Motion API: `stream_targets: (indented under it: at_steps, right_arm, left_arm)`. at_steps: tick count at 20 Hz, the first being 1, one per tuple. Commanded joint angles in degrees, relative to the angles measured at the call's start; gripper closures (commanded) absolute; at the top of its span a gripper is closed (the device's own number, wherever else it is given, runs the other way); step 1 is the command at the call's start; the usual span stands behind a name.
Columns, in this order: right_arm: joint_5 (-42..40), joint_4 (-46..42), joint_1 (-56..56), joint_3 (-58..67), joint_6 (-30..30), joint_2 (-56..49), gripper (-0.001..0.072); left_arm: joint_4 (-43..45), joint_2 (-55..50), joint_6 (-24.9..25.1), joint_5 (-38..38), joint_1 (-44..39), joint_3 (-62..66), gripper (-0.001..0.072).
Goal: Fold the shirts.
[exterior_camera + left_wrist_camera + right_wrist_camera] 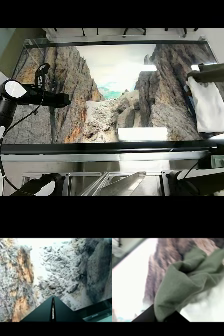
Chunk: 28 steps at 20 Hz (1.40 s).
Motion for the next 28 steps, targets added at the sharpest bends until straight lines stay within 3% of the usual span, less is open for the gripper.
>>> stream_targets:
  at_steps: [1, 6, 15, 19, 20, 21, 28]
  right_arm:
    - [5.18, -16.98, -0.26, -1.05, 12.15, 4.22, 0.0684]
    - [12.55, -29.33, -0.20, -2.21, 19.76, 4.70, 0.0683]
    - [15.63, -40.44, -0.20, -9.44, 21.09, 4.70, 0.0683]
    - [16.13, -40.46, -0.20, -10.69, 21.09, 4.70, 0.0674]
    - [16.28, -39.91, -0.20, -10.69, 20.98, 4.76, 0.0420]
    - [16.55, -39.60, -0.20, -10.67, 20.83, 4.85, -0.0001]
    - [19.47, -37.92, -0.02, -10.21, 21.11, 14.60, 0.0014]
  left_arm:
    - [0.02, -0.04, 2.69, 0.74, 0.07, 0.02, 0.0694]
    - [-0.07, -0.02, 3.72, 0.22, 2.23, 0.02, 0.0694]
    - [-0.74, -0.02, 3.65, -0.74, 4.96, 0.02, 0.0694]
    - [-0.76, -0.02, 3.45, -1.14, 4.96, 0.02, 0.0694]
    - [-0.74, -0.02, 3.45, -1.64, 4.96, 0.04, 0.0694]
    - [-0.70, -0.02, 3.48, -2.25, 4.96, 0.04, 0.0694]
    - [-0.68, -0.02, 4.15, -2.47, 4.96, 0.07, 0.0694]
